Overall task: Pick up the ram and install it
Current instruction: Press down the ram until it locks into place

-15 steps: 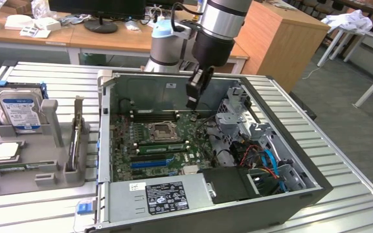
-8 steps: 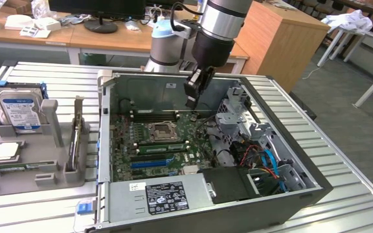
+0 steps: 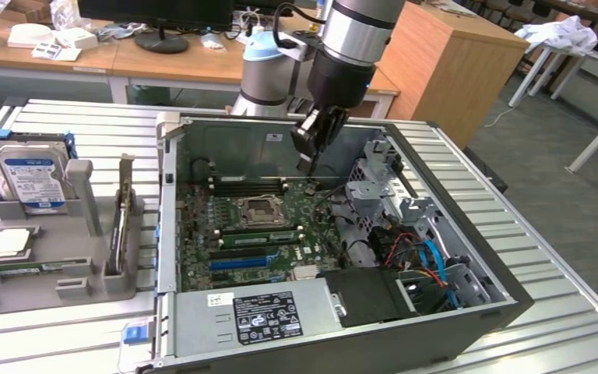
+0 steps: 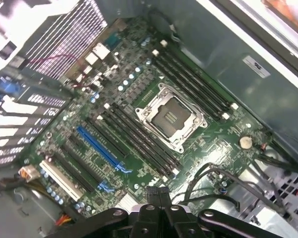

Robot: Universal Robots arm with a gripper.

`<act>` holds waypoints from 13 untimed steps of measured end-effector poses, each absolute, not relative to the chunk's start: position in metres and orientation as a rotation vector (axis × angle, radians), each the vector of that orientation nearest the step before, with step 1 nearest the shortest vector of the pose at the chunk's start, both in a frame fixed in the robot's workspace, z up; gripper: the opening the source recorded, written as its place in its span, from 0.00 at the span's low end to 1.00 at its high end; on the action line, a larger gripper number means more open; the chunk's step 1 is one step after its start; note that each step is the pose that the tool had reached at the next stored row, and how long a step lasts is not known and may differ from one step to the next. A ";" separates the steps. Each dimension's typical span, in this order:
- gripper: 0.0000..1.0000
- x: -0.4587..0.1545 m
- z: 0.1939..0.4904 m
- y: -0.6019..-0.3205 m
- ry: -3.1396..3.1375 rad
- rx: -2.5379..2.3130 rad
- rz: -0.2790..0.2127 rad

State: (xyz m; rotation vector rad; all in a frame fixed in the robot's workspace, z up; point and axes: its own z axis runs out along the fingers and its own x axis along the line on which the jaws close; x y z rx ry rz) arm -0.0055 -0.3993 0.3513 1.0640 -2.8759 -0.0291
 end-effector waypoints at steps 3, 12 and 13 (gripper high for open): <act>0.11 -0.006 0.351 -0.399 -2.899 1.000 -0.032; 0.11 -0.006 0.351 -0.399 -2.966 0.786 -0.040; 0.11 -0.006 0.351 -0.399 -2.972 0.762 -0.041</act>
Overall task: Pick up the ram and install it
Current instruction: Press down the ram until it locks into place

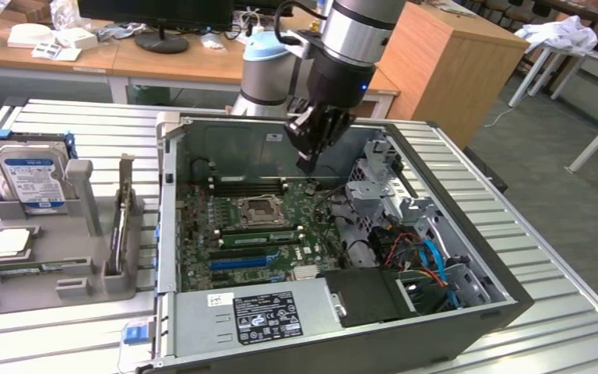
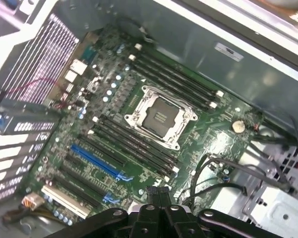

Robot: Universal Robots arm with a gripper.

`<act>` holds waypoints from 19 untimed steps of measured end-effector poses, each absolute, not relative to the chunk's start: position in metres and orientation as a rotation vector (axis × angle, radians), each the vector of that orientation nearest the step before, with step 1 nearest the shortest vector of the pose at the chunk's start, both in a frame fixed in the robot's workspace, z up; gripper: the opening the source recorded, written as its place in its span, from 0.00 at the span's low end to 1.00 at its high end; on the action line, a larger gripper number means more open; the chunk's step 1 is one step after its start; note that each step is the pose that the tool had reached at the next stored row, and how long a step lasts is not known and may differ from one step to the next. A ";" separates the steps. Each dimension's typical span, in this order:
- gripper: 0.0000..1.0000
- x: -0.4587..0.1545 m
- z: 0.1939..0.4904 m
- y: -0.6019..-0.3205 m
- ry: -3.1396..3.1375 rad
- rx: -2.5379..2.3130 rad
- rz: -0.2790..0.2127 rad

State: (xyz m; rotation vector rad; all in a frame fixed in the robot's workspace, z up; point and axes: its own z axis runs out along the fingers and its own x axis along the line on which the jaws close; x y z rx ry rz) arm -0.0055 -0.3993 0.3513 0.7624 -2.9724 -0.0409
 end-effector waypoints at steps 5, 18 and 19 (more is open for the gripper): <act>0.11 -0.006 0.352 -0.399 -3.001 0.643 -0.045; 0.11 -0.006 0.355 -0.399 -3.052 0.359 -0.055; 0.11 -0.006 0.355 -0.399 -3.054 0.337 -0.056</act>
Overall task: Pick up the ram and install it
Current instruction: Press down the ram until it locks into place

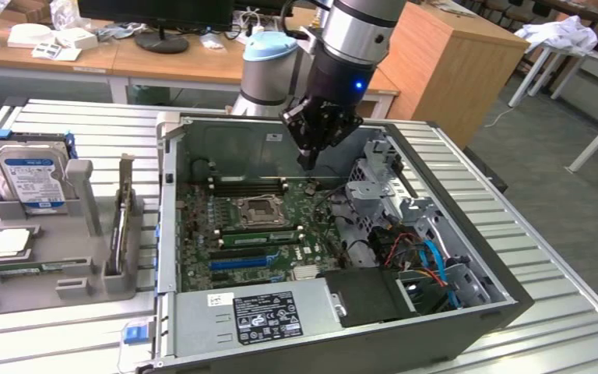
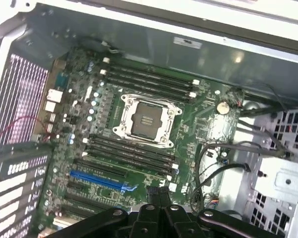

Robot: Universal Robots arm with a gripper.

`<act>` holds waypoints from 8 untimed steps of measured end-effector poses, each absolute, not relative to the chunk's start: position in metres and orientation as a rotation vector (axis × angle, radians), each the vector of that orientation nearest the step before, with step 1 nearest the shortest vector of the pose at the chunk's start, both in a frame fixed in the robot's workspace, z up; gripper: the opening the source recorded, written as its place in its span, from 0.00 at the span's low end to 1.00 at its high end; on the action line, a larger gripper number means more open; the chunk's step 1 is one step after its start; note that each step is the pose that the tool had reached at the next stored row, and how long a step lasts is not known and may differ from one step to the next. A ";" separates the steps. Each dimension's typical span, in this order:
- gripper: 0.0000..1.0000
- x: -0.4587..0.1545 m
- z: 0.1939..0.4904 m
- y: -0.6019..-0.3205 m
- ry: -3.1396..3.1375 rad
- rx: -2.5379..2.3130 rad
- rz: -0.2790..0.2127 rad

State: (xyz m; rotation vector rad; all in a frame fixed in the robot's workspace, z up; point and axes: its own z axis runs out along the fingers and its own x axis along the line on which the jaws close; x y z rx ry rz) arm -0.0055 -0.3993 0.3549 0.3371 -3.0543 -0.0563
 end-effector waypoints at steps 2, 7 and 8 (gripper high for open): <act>0.11 -0.005 0.355 -0.399 -3.059 0.294 -0.058; 0.11 -0.005 0.356 -0.399 -3.069 0.187 -0.061; 0.11 -0.006 0.356 -0.399 -3.070 0.166 -0.062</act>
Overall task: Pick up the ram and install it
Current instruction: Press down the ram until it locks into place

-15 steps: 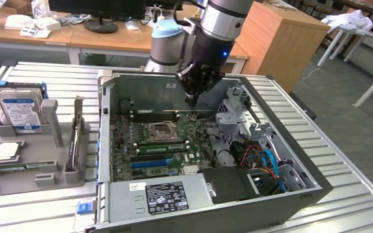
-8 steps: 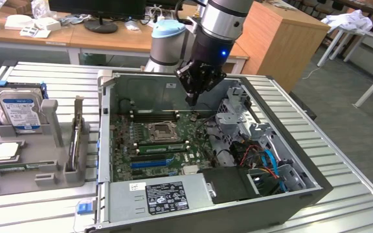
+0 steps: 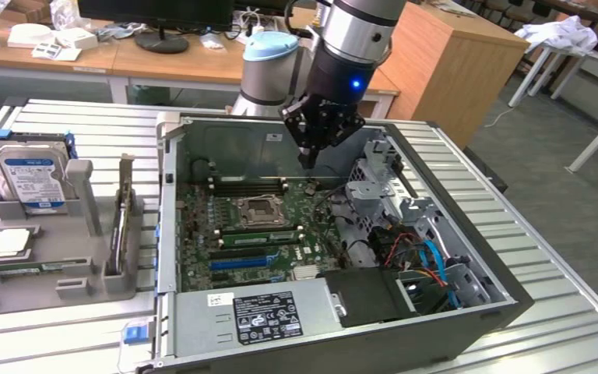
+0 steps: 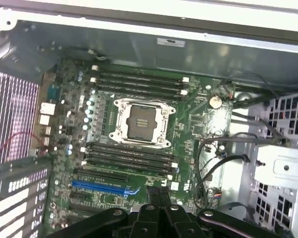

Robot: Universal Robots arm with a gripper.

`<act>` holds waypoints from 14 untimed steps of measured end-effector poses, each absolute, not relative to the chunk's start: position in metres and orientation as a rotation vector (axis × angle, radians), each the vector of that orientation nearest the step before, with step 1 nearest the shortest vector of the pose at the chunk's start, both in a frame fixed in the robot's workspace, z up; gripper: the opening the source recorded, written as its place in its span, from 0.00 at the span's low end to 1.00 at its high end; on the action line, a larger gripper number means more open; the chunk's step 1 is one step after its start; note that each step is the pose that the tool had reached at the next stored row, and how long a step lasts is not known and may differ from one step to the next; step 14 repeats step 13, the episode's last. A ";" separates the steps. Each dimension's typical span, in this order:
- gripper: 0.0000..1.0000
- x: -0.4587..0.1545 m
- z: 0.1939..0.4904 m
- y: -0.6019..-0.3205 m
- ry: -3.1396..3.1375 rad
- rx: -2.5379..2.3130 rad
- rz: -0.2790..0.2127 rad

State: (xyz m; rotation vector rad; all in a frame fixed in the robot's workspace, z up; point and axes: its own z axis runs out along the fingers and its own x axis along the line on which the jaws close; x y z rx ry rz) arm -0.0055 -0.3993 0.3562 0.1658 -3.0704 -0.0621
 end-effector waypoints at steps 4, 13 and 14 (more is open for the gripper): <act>0.11 -0.005 0.357 -0.399 -3.075 0.083 -0.065; 0.11 -0.006 0.357 -0.399 -3.077 0.029 -0.067; 0.11 -0.006 0.357 -0.399 -3.077 0.029 -0.067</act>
